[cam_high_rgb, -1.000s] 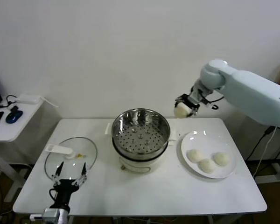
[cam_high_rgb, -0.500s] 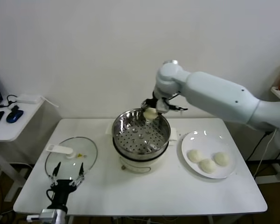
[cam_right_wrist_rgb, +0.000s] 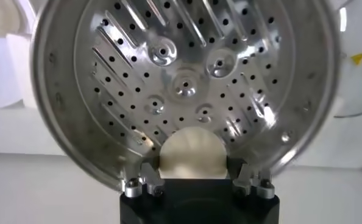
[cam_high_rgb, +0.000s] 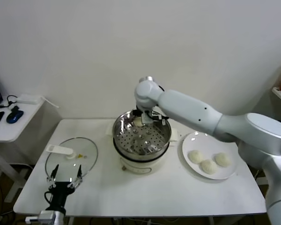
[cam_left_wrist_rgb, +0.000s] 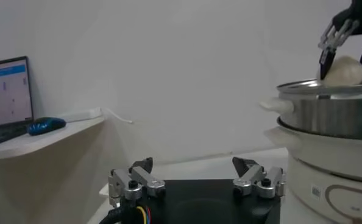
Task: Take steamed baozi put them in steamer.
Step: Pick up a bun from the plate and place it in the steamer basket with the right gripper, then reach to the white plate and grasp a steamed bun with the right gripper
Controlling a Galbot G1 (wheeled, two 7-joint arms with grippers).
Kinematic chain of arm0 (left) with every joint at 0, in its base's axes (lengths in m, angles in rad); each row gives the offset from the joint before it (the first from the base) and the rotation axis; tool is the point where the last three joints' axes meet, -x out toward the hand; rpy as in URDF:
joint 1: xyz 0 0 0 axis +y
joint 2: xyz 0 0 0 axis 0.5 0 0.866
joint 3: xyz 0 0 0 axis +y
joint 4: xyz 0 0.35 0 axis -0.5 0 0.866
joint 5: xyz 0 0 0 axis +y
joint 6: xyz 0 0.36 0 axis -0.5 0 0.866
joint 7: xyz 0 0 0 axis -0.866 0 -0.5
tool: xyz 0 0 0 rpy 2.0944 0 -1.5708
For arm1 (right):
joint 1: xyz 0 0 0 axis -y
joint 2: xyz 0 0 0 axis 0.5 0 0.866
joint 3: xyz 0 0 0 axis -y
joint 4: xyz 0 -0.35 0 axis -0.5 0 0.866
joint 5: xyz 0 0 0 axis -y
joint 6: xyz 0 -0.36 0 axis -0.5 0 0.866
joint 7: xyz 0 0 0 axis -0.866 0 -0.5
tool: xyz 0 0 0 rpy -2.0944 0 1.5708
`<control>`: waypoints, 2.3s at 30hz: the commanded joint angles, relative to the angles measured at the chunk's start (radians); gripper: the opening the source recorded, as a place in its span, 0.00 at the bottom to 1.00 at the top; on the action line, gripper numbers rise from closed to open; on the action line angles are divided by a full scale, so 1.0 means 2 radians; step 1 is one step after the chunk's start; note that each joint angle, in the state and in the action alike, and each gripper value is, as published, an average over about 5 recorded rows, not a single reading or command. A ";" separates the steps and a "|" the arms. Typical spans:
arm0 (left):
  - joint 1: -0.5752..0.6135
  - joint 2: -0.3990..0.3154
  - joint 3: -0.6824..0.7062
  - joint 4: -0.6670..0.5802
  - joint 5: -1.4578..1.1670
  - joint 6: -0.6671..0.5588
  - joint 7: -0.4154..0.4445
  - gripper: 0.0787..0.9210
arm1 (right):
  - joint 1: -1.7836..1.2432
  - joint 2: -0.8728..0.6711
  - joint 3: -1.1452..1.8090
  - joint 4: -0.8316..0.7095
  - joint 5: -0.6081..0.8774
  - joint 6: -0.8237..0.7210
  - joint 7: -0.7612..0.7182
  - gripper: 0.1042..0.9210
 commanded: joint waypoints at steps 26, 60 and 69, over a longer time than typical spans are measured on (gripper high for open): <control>0.002 -0.001 -0.001 0.012 -0.001 -0.003 -0.002 0.88 | -0.056 0.038 0.050 -0.074 -0.077 0.030 0.028 0.87; -0.001 -0.002 0.013 -0.013 -0.005 0.000 -0.020 0.88 | 0.276 -0.337 -0.324 0.118 0.706 -0.349 -0.004 0.88; 0.000 0.000 0.015 -0.009 -0.007 0.001 -0.019 0.88 | 0.173 -0.392 -0.266 0.099 0.646 -0.383 -0.006 0.88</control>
